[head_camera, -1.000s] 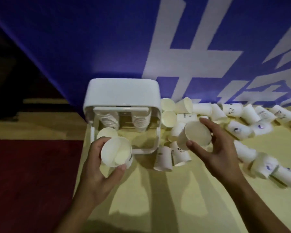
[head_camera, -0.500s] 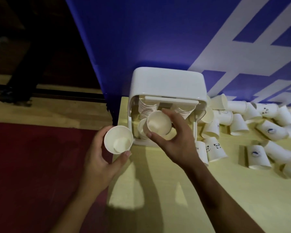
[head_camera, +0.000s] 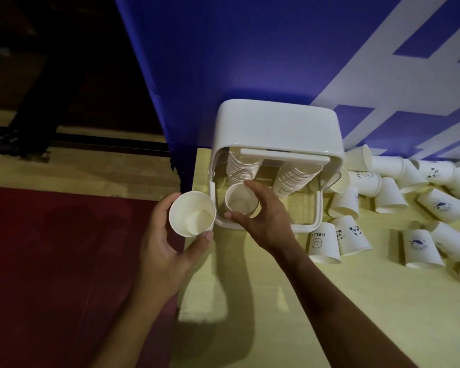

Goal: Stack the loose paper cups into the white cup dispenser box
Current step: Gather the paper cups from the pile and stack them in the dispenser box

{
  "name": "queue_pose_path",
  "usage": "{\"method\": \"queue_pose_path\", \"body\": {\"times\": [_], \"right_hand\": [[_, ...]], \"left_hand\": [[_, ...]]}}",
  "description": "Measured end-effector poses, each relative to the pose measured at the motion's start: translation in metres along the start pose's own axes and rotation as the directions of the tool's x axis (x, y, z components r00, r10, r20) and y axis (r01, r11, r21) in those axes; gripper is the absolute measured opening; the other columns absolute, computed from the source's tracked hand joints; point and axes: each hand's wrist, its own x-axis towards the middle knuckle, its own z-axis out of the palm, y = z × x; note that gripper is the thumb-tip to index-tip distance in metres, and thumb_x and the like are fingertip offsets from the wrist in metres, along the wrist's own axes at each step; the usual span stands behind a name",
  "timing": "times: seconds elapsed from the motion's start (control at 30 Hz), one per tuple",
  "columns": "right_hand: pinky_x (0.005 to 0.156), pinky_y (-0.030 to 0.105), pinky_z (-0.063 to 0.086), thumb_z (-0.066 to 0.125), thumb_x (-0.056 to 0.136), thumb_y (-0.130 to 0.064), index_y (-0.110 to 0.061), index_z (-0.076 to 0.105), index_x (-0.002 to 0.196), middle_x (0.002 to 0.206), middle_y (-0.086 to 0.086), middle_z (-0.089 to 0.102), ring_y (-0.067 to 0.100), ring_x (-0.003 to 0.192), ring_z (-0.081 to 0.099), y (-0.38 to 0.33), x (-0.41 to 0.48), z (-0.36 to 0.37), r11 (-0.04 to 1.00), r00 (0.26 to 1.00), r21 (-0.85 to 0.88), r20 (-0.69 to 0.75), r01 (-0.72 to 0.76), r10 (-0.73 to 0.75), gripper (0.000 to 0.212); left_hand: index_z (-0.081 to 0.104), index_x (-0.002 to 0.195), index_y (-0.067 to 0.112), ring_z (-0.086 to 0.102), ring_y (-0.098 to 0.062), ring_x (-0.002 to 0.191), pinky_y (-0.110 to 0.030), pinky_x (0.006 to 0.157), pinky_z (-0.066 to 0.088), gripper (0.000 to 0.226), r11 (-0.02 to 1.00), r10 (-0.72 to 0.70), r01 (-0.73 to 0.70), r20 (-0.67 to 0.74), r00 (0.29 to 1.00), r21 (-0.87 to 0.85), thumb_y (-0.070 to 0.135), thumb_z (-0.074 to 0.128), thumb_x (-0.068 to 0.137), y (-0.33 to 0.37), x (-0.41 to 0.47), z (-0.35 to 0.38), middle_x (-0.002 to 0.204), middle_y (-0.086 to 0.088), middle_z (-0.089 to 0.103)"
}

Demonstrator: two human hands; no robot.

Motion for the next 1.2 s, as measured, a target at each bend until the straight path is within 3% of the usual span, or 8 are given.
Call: {"method": "queue_pose_path", "body": {"times": [0.17,0.3,0.43,0.57,0.67,0.9,1.03,1.2], "right_hand": [[0.108,0.039,0.047,0.090,0.070,-0.051,-0.027,0.054,0.144,0.138,-0.013,0.057,0.011,0.128,0.054,0.003,-0.005,0.000,0.999,0.999,0.040,0.012,-0.033,0.033,0.085],[0.107,0.038,0.048,0.076,0.091,-0.047,-0.028,0.058,0.141,0.137,-0.015,0.061,0.002,0.128,0.055,-0.012,-0.015,-0.024,0.984,0.997,0.180,-0.065,-0.017,0.029,0.057],[0.107,0.041,0.049,0.068,0.097,-0.042,-0.029,0.056,0.146,0.140,-0.016,0.062,0.009,0.132,0.057,-0.035,-0.018,-0.053,0.952,0.999,0.305,0.022,0.023,-0.032,0.052],[0.106,0.050,0.048,0.065,0.101,-0.028,-0.029,0.056,0.144,0.142,-0.015,0.061,0.017,0.132,0.057,-0.035,-0.011,-0.064,0.959,0.992,0.271,0.071,0.083,-0.106,0.044],[0.106,0.048,0.048,0.066,0.101,-0.030,-0.032,0.055,0.145,0.142,-0.018,0.060,0.014,0.130,0.057,-0.023,-0.008,-0.064,0.966,0.993,0.253,0.082,0.059,-0.083,0.045],[0.110,0.025,0.043,0.068,0.098,-0.039,-0.030,0.052,0.150,0.146,-0.023,0.056,-0.002,0.136,0.050,0.007,-0.005,-0.045,0.984,0.993,0.181,0.116,-0.005,-0.017,0.055],[0.107,0.010,0.035,0.067,0.099,-0.037,-0.025,0.052,0.151,0.146,-0.014,0.058,-0.003,0.135,0.049,0.013,0.001,-0.035,0.993,0.989,0.120,0.145,-0.010,-0.007,0.055],[0.110,0.029,0.045,0.064,0.100,-0.042,-0.030,0.048,0.152,0.142,-0.012,0.061,0.002,0.131,0.055,0.024,0.004,-0.025,0.994,0.968,0.072,0.244,-0.079,0.059,0.056]], "left_hand": [[0.053,0.140,0.024,0.063,-0.021,0.123,-0.043,0.098,0.056,0.074,0.999,0.005,-0.005,0.012,1.000,-0.043,0.042,0.082,0.075,0.005,0.008,0.008,0.135,0.007,0.063],[0.055,0.137,0.025,0.063,-0.016,0.123,-0.030,0.099,0.054,0.069,0.997,0.036,-0.033,0.045,0.998,-0.073,0.026,0.086,0.075,0.016,0.019,0.020,0.131,0.012,0.065],[0.055,0.140,0.031,0.061,-0.015,0.126,-0.040,0.099,0.056,0.078,0.997,0.059,-0.064,0.109,0.992,0.039,0.043,0.089,0.071,0.026,0.036,0.039,0.136,0.009,0.063],[0.057,0.141,0.032,0.058,-0.012,0.128,-0.039,0.098,0.055,0.074,0.987,0.112,-0.130,0.183,0.977,0.092,0.042,0.091,0.076,0.033,0.048,0.058,0.136,0.013,0.060],[0.055,0.141,0.035,0.058,-0.010,0.129,-0.038,0.099,0.054,0.076,0.984,0.097,-0.127,0.218,0.971,0.127,0.038,0.093,0.075,0.027,0.054,0.065,0.138,0.016,0.060],[0.055,0.140,0.034,0.062,-0.007,0.119,-0.034,0.094,0.056,0.079,0.978,0.007,-0.052,0.220,0.975,0.200,0.039,0.094,0.072,-0.007,0.057,0.073,0.132,0.016,0.064],[0.056,0.141,0.033,0.063,-0.008,0.117,-0.029,0.094,0.054,0.077,0.967,-0.022,-0.042,0.249,0.968,0.252,0.042,0.092,0.074,-0.023,0.063,0.076,0.130,0.014,0.066],[0.056,0.145,0.028,0.059,-0.012,0.121,-0.019,0.092,0.046,0.081,0.944,-0.069,-0.027,0.279,0.958,0.328,0.037,0.093,0.074,-0.039,0.068,0.077,0.136,0.008,0.063]]}}
